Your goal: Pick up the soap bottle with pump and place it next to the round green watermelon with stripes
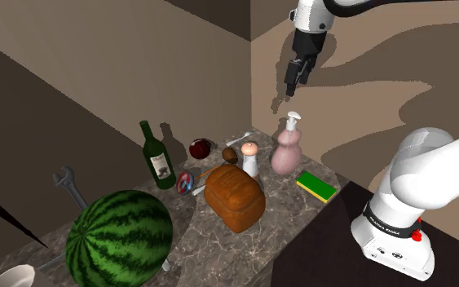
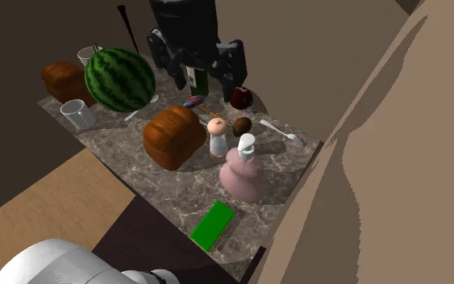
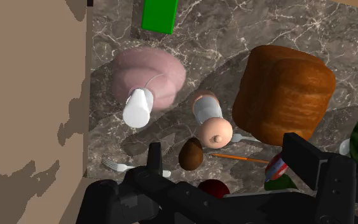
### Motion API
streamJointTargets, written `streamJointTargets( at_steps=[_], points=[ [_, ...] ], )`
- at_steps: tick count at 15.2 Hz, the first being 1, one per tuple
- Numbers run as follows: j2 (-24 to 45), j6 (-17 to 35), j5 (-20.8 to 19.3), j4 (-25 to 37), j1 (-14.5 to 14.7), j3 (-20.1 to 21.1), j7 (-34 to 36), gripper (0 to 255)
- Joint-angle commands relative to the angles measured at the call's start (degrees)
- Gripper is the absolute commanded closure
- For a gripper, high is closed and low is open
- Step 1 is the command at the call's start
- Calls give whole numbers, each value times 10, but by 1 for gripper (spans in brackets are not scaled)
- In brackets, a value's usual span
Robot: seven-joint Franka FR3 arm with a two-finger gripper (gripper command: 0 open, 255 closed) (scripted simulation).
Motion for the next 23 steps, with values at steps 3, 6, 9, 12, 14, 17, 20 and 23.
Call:
streamJointTargets(
  at_steps=[3, 6, 9, 12, 14, 17, 20, 23],
  points=[
    [-5, 37, -7, -36, -6, -15, -13, 0],
    [-5, 93, -17, -86, -16, -38, -33, 0],
    [3, 152, -28, -129, -26, -63, -53, 0],
    [21, 215, -38, -166, -37, -90, -74, 0],
    [26, 227, -39, -173, -38, -92, -75, 0],
    [37, 254, -40, -189, -38, -94, -75, 0],
    [52, 287, -41, -207, -37, -96, -76, 0],
    [52, 287, -41, -207, -37, -96, -76, 0]
  ],
)
